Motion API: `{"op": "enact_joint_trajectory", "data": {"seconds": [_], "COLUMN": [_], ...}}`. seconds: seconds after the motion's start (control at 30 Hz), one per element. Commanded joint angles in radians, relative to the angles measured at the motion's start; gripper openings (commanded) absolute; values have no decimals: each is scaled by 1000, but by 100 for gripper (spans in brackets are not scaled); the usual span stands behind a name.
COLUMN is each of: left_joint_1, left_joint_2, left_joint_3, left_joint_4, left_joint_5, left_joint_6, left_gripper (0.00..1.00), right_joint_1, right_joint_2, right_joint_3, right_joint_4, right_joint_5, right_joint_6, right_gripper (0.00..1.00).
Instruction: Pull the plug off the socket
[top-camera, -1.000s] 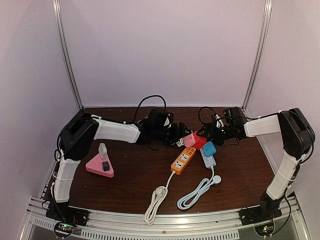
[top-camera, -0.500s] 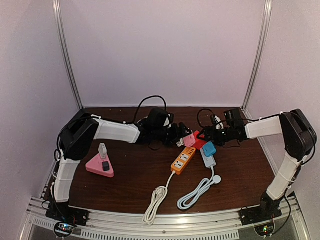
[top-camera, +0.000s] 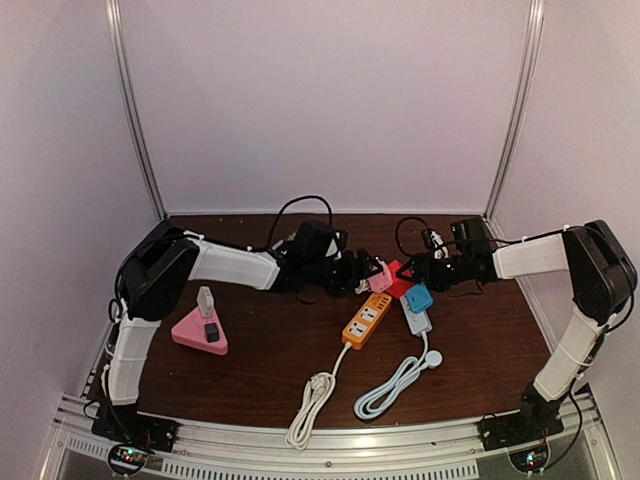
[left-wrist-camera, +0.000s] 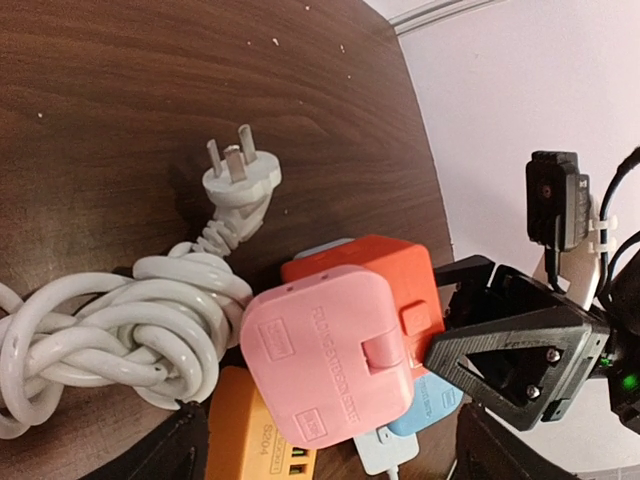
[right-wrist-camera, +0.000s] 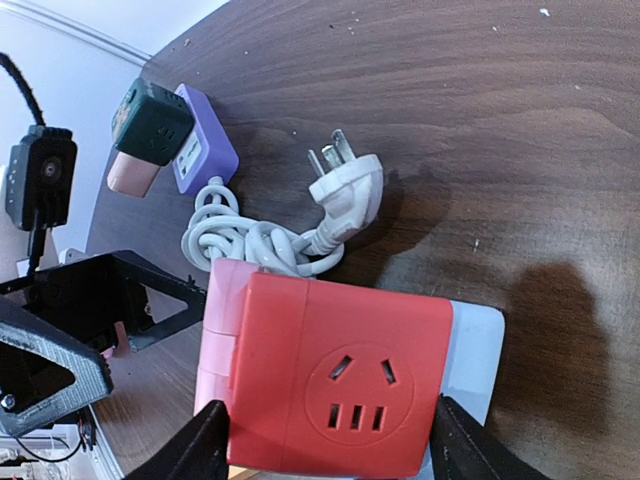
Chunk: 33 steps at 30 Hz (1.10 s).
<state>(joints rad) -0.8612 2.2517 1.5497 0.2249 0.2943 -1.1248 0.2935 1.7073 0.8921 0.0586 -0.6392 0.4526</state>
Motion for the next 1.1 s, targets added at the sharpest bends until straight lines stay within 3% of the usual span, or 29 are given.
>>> {"op": "enact_joint_trajectory", "data": {"seconds": [0.0, 0.6, 1.07], "left_joint_1": [-6, -41, -42], "left_joint_2": [2, 98, 95], "left_joint_3": [-41, 31, 24], "left_joint_4": [65, 139, 321], "left_joint_5": [20, 39, 54], "left_joint_6": [-23, -104, -173], "left_gripper": [87, 88, 83], "right_joint_1": [-19, -28, -30], "right_joint_2": [39, 70, 86], "right_joint_3": [-12, -15, -15], "right_joint_4": [8, 49, 40], "right_joint_5": [-48, -112, -112], "right_joint_6": [38, 74, 65], "right_gripper": [63, 62, 62]}}
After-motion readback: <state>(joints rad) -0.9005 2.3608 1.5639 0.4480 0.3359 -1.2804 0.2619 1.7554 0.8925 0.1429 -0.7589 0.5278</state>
